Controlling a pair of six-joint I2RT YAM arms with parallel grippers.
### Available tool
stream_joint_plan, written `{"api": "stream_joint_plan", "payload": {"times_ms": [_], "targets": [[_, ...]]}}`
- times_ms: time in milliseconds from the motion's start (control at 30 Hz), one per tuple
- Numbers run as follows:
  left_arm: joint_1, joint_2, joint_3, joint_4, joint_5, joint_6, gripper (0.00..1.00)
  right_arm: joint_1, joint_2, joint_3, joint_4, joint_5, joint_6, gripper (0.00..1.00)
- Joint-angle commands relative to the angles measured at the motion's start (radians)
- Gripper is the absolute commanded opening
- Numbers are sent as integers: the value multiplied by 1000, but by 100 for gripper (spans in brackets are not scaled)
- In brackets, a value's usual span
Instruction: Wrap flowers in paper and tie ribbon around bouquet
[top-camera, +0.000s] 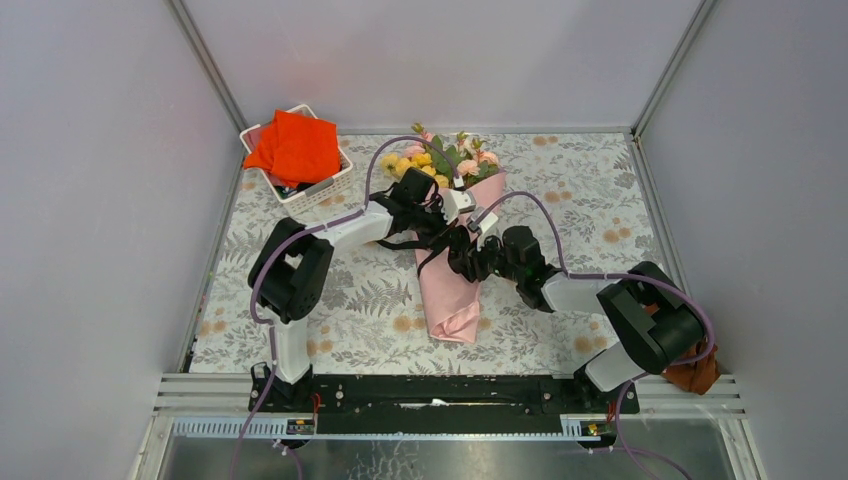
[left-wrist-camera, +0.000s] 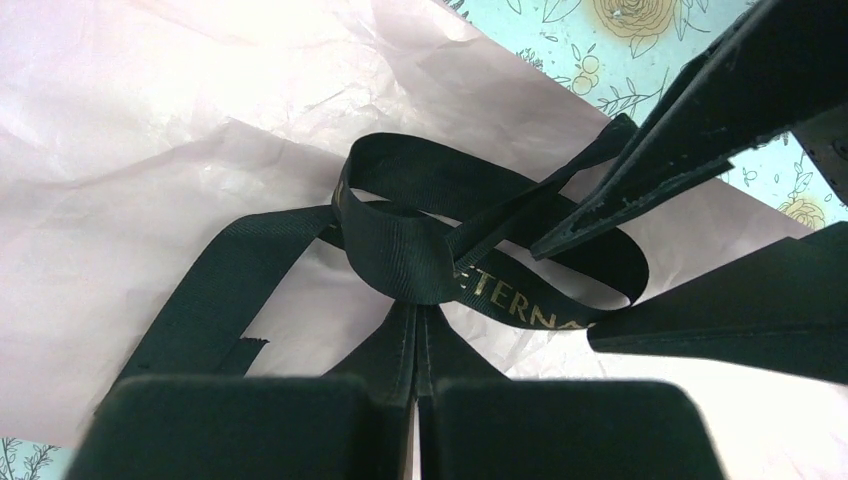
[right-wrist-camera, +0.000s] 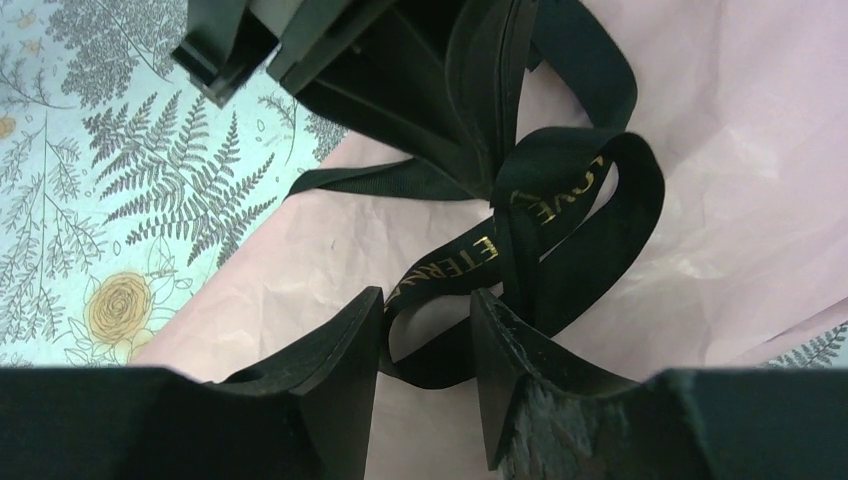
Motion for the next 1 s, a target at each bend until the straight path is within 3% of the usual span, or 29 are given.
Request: {"api": "stream_joint_plan", "payload": {"times_ms": [0, 267, 300, 433, 533, 567, 633, 800, 967], "targets": [[7, 14, 29, 33, 2, -7, 0, 11, -1, -17, 16, -16, 5, 42], [7, 40, 26, 45, -25, 9, 0, 28, 20, -4, -24, -41, 5, 41], [8, 41, 24, 46, -23, 9, 0, 28, 28, -1, -21, -53, 10, 37], [7, 34, 20, 48, -32, 3, 0, 28, 29, 1, -12, -70, 48, 3], [7, 16, 25, 21, -47, 4, 0, 28, -14, 3, -34, -93, 67, 0], [9, 9, 39, -5, -48, 12, 25, 28, -31, 6, -49, -106, 76, 0], [13, -1, 85, -89, -52, 26, 53, 28, -63, 6, -70, -132, 96, 0], [124, -41, 170, -241, -18, 12, 76, 26, -112, -7, -112, -166, 112, 0], [259, -44, 127, -196, -141, -18, 91, 26, -133, 10, -173, -189, 89, 0]]}}
